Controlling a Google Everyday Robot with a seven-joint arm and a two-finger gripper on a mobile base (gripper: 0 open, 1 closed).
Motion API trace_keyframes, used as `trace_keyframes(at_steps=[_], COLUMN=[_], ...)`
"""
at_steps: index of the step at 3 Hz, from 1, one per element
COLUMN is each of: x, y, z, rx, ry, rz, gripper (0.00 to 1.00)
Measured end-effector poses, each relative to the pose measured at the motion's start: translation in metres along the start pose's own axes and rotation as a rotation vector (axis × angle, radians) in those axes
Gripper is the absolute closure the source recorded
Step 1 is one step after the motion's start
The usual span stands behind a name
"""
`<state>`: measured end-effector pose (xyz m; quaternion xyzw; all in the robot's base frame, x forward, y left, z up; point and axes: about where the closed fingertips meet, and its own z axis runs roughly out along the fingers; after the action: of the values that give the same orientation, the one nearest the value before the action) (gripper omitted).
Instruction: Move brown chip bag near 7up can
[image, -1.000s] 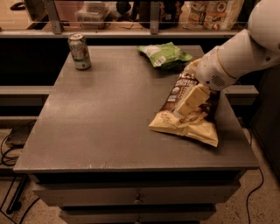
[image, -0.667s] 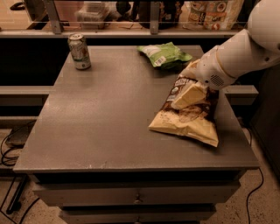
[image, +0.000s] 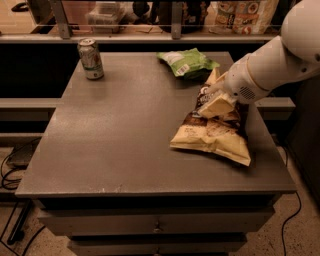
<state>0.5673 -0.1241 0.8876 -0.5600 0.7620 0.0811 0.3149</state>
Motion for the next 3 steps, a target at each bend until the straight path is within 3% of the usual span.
trace_keyframes(at_steps=[1, 2, 3], x=[0.004, 0.004, -0.033], y=[-0.003, -0.003, -0.007], z=[0.003, 0.003, -0.006], rx=[0.004, 0.004, 0.009], ry=[0.005, 0.005, -0.042], rz=[0.015, 0.014, -0.062], gripper=[0.99, 1.0, 1.0])
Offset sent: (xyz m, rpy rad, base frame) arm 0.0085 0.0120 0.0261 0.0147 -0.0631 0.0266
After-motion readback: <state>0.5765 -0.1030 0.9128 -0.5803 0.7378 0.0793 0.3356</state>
